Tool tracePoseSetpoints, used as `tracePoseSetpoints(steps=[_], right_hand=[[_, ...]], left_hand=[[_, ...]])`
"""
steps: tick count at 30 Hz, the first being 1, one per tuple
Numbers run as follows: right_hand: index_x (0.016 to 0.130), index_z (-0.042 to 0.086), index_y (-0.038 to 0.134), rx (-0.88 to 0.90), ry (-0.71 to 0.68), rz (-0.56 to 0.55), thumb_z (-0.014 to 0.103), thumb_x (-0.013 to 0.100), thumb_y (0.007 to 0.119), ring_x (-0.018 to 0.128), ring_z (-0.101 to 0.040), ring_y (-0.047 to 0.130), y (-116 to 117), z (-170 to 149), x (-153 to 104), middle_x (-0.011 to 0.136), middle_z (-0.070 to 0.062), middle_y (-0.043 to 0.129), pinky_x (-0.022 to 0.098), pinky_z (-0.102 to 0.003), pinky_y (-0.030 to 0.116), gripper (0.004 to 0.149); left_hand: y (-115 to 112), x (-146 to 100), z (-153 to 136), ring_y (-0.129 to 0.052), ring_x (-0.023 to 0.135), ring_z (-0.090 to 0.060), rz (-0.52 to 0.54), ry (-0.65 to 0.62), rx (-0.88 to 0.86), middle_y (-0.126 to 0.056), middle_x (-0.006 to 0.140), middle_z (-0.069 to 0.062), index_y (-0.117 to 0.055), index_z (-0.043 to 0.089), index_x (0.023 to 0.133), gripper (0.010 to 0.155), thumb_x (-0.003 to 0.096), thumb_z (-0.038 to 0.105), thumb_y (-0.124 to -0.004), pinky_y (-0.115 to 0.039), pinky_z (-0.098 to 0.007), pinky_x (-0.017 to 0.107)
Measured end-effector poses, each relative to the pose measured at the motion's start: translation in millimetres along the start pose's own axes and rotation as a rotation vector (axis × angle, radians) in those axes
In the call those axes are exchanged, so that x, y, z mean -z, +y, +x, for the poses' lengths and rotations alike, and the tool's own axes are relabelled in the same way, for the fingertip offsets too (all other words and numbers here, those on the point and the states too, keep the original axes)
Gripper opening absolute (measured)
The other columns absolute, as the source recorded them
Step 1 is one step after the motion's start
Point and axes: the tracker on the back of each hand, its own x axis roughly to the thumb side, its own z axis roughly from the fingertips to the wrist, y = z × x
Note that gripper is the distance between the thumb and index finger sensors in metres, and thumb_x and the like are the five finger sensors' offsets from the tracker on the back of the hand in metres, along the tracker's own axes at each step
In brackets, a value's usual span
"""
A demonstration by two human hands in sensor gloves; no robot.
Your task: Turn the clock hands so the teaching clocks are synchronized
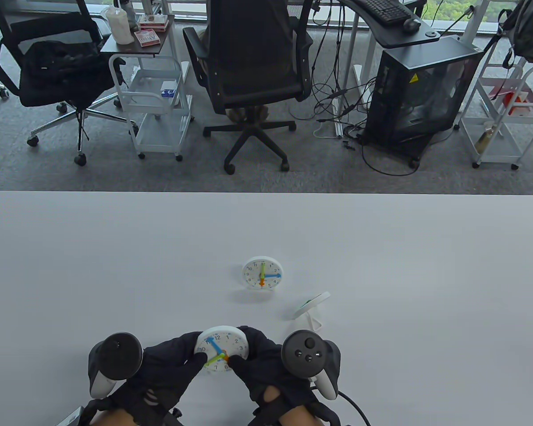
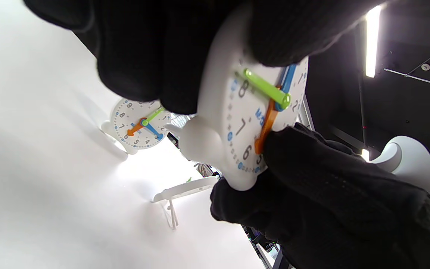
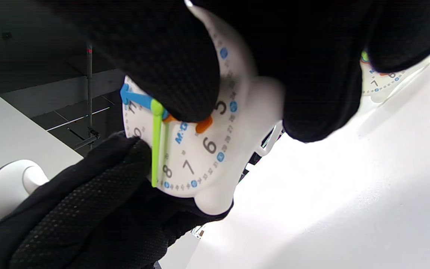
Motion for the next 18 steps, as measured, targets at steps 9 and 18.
tracePoseSetpoints(steps=[9,18], right_hand=[[0.092,-0.007,0.072,-0.030,-0.010,-0.004,0.032,0.042,0.094,0.047,-0.036,0.103,0.0,1.3,-0.4,0.072,-0.016,0.093,0.045,-0.063,0.075,0.067],[0.092,-0.008,0.072,-0.049,-0.016,-0.008,0.033,0.041,0.096,0.045,-0.035,0.103,0.4,2.6,-0.9,0.071,-0.015,0.093,0.045,-0.063,0.076,0.069]], left_hand=[[-0.8,0.0,0.1,-0.098,0.065,-0.043,-0.005,0.008,-0.022,-0.101,0.075,-0.011,-0.074,0.013,0.094,0.053,0.0507,0.044,-0.079,-0.063,-0.070,0.059],[-1.0,-0.1,0.5,-0.098,0.065,-0.042,-0.008,0.016,-0.039,-0.101,0.075,-0.012,-0.074,0.013,0.094,0.053,0.0507,0.044,-0.079,-0.063,-0.070,0.059]])
